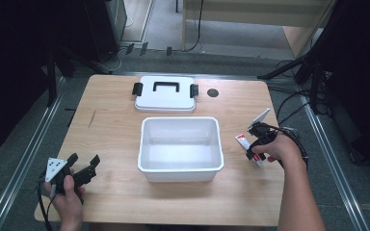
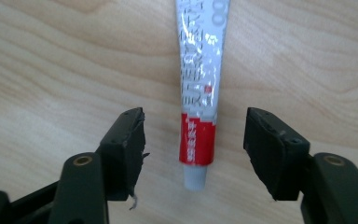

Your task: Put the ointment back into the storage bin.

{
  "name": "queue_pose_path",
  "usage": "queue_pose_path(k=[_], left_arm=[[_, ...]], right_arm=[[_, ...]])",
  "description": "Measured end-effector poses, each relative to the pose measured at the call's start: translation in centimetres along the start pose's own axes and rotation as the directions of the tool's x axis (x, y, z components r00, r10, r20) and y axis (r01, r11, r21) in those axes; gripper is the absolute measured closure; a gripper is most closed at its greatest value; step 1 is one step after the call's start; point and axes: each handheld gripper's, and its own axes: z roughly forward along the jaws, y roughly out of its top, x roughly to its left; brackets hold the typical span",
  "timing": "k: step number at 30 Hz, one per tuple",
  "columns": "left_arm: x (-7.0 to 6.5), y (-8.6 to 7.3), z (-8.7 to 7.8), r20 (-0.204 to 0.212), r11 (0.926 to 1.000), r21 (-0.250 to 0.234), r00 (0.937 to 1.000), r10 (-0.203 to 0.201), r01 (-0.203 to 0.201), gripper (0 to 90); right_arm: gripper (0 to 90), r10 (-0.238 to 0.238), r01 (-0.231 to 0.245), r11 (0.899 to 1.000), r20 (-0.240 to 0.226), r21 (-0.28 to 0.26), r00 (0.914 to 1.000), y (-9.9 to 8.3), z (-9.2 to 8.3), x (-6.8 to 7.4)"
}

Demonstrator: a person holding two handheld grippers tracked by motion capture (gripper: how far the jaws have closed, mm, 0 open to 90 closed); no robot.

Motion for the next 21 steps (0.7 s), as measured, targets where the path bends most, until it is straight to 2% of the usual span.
queue_pose_path(k=[6, 9, 10, 13, 15, 17, 18, 19, 21], left_arm=[[0.0, 0.0, 0.0, 0.001, 1.0, 0.001, 1.0, -0.002, 0.002, 14.5], [0.0, 0.0, 0.0, 0.003, 1.0, 0.002, 1.0, -0.001, 0.001, 14.5], [0.0, 0.0, 0.0, 0.003, 1.0, 0.001, 1.0, -0.001, 0.001, 14.5], [0.1, 0.0, 0.0, 0.004, 1.0, 0.004, 1.0, -0.003, 0.003, 14.5], [0.1, 0.0, 0.0, 0.005, 1.0, 0.005, 1.0, -0.003, 0.003, 14.5], [0.1, 0.0, 0.0, 0.009, 1.0, 0.004, 1.0, -0.005, 0.005, 14.5], [0.1, 0.0, 0.0, 0.007, 1.0, 0.005, 1.0, -0.004, 0.003, 14.5], [0.1, 0.0, 0.0, 0.007, 1.0, 0.006, 1.0, -0.002, 0.002, 14.5], [0.1, 0.0, 0.0, 0.007, 1.0, 0.005, 1.0, -0.003, 0.002, 14.5]], right_arm=[[45.4, -0.017, 0.017, 1.0, 0.033, -0.006, 0.9993, 0.8, 0.6, 0.2], [48.4, -0.025, 0.024, 1.0, 0.047, 0.02, 0.9986, 1.1, 1.0, 0.3], [52.4, -0.022, 0.02, 0.999, 0.053, 0.026, 0.9984, 1.3, 1.2, 0.4], [61.8, -0.012, 0.011, 1.0, 0.042, 0.021, 0.999, 1.6, 1.3, 0.4], [63.0, 0.003, -0.004, 1.0, 0.025, 0.023, 0.9997, 1.6, 1.4, 0.5], [63.0, -0.011, 0.01, 1.0, 0.026, 0.029, 0.9996, 1.6, 1.6, 0.6], [66.0, -0.001, 0.0, 0.999, 0.023, 0.037, 0.9997, 1.6, 1.7, 0.7], [70.6, -0.015, 0.014, 0.999, 0.031, 0.036, 0.9994, 1.6, 1.8, 0.7], [71.3, -0.002, 0.001, 0.999, 0.029, 0.036, 0.9996, 1.6, 1.8, 0.6]])
